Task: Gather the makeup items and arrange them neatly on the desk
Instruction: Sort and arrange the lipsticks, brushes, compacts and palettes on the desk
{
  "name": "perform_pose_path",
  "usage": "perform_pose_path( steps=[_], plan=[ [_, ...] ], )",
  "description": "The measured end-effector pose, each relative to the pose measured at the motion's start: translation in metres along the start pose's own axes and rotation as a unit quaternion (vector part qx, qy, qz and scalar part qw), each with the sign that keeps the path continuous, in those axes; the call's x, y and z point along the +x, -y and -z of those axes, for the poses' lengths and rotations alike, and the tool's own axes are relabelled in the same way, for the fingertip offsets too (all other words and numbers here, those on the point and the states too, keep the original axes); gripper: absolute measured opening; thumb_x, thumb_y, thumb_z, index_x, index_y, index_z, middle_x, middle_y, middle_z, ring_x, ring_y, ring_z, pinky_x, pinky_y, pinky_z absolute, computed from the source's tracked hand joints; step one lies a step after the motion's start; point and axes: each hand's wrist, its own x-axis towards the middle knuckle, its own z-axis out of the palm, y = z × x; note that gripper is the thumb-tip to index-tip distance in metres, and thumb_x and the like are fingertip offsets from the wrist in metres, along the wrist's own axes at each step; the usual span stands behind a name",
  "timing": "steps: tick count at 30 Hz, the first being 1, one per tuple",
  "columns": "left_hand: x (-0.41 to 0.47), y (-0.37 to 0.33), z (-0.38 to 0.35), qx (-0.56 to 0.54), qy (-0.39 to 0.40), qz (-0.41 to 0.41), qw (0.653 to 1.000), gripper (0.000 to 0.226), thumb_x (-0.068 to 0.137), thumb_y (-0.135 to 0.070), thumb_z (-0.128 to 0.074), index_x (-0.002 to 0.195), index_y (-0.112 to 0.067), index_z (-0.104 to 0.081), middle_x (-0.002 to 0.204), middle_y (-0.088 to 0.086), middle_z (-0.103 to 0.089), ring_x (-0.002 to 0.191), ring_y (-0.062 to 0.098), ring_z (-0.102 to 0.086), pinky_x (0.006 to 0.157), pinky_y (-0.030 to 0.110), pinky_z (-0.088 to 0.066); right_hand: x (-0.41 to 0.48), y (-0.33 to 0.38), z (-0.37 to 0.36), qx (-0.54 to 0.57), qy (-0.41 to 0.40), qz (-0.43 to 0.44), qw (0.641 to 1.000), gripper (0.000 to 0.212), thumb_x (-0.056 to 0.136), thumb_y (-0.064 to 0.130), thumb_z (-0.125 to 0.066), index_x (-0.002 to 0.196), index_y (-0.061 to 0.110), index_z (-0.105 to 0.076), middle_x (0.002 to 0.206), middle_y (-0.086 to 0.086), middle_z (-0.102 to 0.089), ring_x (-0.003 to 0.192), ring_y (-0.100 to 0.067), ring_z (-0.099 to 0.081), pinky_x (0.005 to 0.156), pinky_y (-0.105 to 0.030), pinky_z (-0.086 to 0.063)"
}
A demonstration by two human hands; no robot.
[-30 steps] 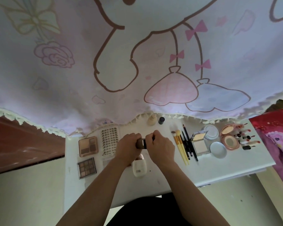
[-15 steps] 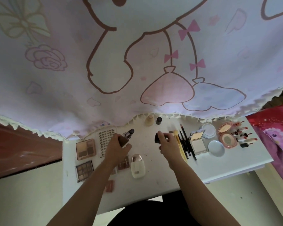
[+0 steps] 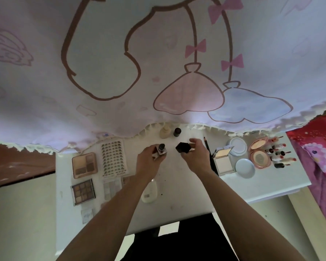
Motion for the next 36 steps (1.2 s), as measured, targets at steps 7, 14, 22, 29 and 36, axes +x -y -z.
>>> perform_pose_path(
  steps=[7,14,22,29,36],
  plan=[
    [0.012,-0.01,-0.024,-0.069,-0.037,0.012,0.997,0.028,0.081,-0.02,-0.079,0.106,-0.023,-0.068,0.094,-0.013,-0.07,0.087,-0.003,-0.064,0.075,0.003,-0.045,0.028,-0.007,0.002,-0.131,0.022,0.129,0.983,0.051,0.085,-0.003,-0.062,0.129,0.023,-0.064,0.119,-0.002,-0.059,0.096,-0.02,-0.065,0.086,-0.019,-0.046],
    [0.016,-0.011,-0.038,-0.099,-0.073,0.07,0.99,0.03,0.081,-0.03,-0.08,0.107,-0.023,-0.067,0.088,-0.018,-0.067,0.076,-0.019,-0.057,0.069,-0.002,-0.041,0.032,-0.014,-0.009,-0.079,0.009,0.091,0.993,0.049,0.088,0.002,-0.064,0.135,0.013,-0.057,0.122,-0.004,-0.065,0.099,-0.015,-0.066,0.087,-0.014,-0.042],
    [0.029,-0.008,-0.039,-0.08,-0.062,0.062,0.993,0.021,0.083,-0.031,-0.076,0.102,-0.023,-0.069,0.09,-0.014,-0.071,0.08,-0.011,-0.06,0.07,0.002,-0.043,0.037,-0.01,-0.022,-0.076,-0.02,0.128,0.989,0.037,0.089,0.001,-0.059,0.123,0.016,-0.066,0.11,-0.002,-0.071,0.101,-0.019,-0.066,0.086,-0.017,-0.043],
    [0.021,0.004,-0.029,-0.041,-0.087,0.037,0.995,0.023,0.09,-0.006,-0.062,0.112,-0.014,-0.068,0.107,-0.002,-0.07,0.096,0.008,-0.065,0.079,0.01,-0.048,0.024,-0.006,-0.023,-0.048,-0.038,0.09,0.994,0.045,0.094,0.006,-0.053,0.138,0.016,-0.052,0.124,-0.001,-0.062,0.112,-0.016,-0.06,0.093,-0.023,-0.043],
    [-0.006,0.029,0.024,0.039,-0.11,-0.019,0.993,0.021,0.094,-0.011,-0.057,0.112,-0.019,-0.067,0.105,-0.01,-0.064,0.092,0.001,-0.058,0.077,0.009,-0.044,-0.029,-0.002,-0.035,-0.055,-0.055,0.096,0.992,0.041,0.094,0.02,-0.059,0.132,0.024,-0.044,0.121,0.003,-0.05,0.099,-0.012,-0.06,0.074,-0.027,-0.049]
  ],
)
